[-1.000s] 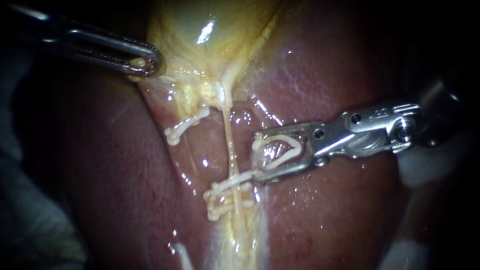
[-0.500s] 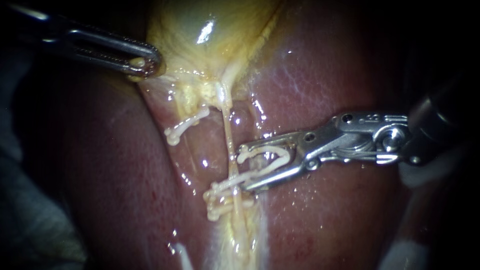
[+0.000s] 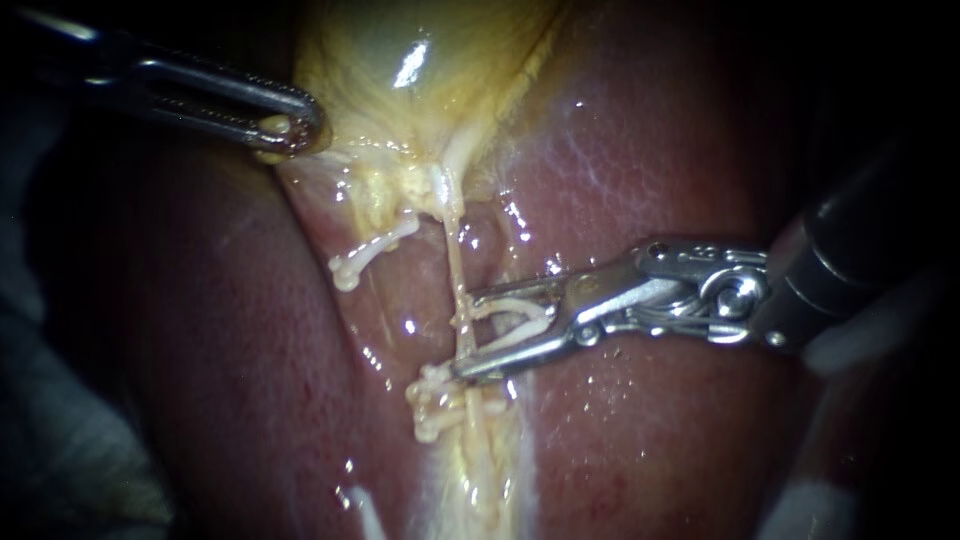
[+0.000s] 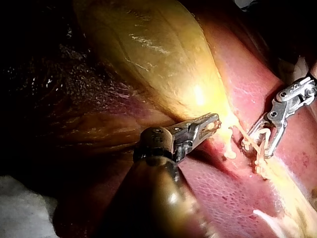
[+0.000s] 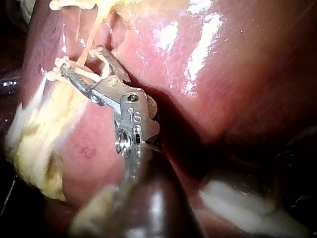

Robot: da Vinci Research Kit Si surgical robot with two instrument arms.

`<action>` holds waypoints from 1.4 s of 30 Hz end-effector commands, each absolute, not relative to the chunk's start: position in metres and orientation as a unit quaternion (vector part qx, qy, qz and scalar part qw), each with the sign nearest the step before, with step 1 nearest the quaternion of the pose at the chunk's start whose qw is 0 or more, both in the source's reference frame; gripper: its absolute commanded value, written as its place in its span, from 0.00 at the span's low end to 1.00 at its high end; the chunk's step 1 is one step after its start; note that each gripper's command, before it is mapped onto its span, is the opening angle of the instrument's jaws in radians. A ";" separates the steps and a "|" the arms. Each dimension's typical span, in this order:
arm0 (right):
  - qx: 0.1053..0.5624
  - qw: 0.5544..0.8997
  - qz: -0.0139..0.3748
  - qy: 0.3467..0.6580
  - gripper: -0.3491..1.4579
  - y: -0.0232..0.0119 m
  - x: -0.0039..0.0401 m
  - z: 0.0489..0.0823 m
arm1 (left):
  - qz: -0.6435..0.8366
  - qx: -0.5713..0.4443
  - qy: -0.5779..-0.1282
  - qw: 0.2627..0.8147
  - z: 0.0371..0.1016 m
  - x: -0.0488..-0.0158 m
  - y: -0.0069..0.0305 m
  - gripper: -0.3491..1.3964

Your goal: Clipping second clip right tube

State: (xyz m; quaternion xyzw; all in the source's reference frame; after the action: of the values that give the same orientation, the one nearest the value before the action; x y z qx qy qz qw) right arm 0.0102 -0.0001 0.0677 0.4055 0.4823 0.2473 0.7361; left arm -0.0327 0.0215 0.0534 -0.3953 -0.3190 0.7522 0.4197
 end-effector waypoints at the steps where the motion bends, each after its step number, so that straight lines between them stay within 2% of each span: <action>1: 0.407 0.732 0.251 0.485 0.47 -0.0001 0.0103 0.0677 | 0.752 -0.395 -0.319 0.420 0.0534 -0.0327 0.0215 0.00; 8: 0.415 0.716 0.261 0.496 0.47 -0.0002 0.0109 0.0676 | 0.752 -0.395 -0.319 0.420 0.0534 -0.0327 0.0215 0.00; 13: 0.433 0.692 0.272 0.509 0.47 -0.0005 0.0114 0.0671 | 0.752 -0.395 -0.319 0.420 0.0534 -0.0327 0.0215 0.00; 21: 0.470 0.657 0.262 0.528 0.46 -0.0012 0.0122 0.0653 | 0.752 -0.395 -0.319 0.420 0.0534 -0.0327 0.0214 0.00; 28: 0.489 0.639 0.254 0.537 0.44 -0.0007 0.0122 0.0641 | 0.752 -0.395 -0.319 0.420 0.0534 -0.0327 0.0214 0.00; 32: 0.492 0.637 0.255 0.535 0.36 -0.0005 0.0122 0.0639 | 0.752 -0.395 -0.319 0.420 0.0534 -0.0327 0.0214 0.00; 37: 0.498 0.632 0.267 0.530 0.17 0.0003 0.0118 0.0631 | 0.752 -0.395 -0.319 0.420 0.0534 -0.0327 0.0214 0.00; 42: 0.509 0.625 0.280 0.521 0.04 0.0009 0.0117 0.0624 | 0.752 -0.395 -0.319 0.420 0.0534 -0.0327 0.0214 0.00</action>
State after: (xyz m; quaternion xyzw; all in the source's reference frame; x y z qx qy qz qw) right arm 0.0117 0.0008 0.0623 0.5125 0.5176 0.2845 0.6233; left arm -0.0327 0.0214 0.0534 -0.3954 -0.3188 0.7522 0.4198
